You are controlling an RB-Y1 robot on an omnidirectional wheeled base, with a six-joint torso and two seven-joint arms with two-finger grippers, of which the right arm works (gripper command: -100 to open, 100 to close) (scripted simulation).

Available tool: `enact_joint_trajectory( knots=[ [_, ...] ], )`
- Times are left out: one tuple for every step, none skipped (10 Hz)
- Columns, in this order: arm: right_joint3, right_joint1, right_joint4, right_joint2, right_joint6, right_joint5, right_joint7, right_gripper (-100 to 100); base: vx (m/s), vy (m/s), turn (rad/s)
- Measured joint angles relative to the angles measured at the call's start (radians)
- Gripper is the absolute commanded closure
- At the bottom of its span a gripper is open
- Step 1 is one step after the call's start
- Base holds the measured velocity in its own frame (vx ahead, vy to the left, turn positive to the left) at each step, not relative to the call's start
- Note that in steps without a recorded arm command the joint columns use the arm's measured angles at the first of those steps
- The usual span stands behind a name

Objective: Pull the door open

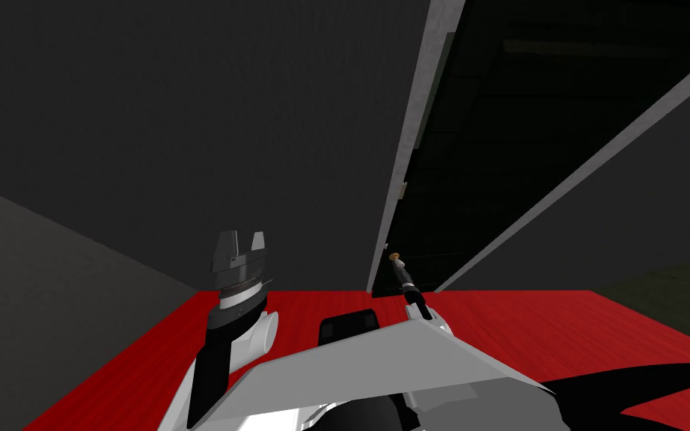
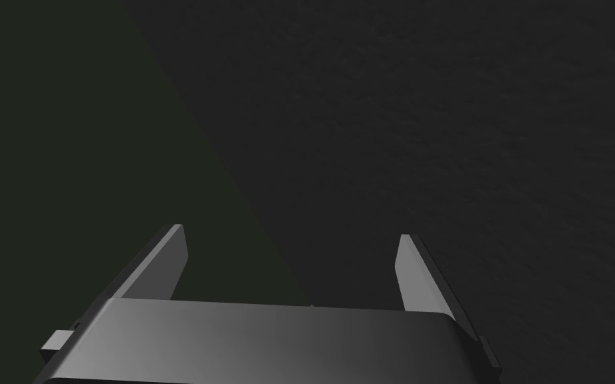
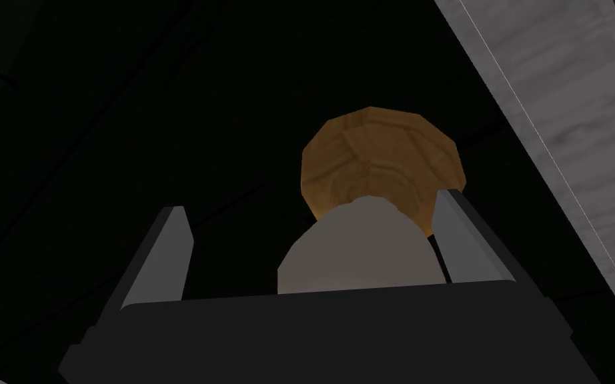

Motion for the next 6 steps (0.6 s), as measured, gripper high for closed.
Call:
enact_joint_trajectory(
  knots=[
    [0.005, -0.008, 0.018, -0.005, -0.01, -0.01, -0.026, 100, -0.064, -0.034, 0.107],
    [0.013, 0.0, 0.006, -0.005, -0.008, -0.019, -0.055, 100, -0.038, -0.024, 0.034],
    [0.019, 0.014, -0.025, 0.001, 0.009, -0.022, -0.073, 100, -0.012, 0.005, 0.012],
    [0.021, 0.008, -0.013, -0.005, 0.007, -0.024, -0.083, 100, -0.014, -0.003, 0.04],
    [0.021, 0.003, -0.004, -0.002, 0.0, -0.031, -0.096, 100, -0.043, -0.04, 0.102],
    [0.024, -0.023, 0.051, -0.015, -0.028, -0.043, -0.121, 100, -0.052, -0.03, 0.072]
  ],
)
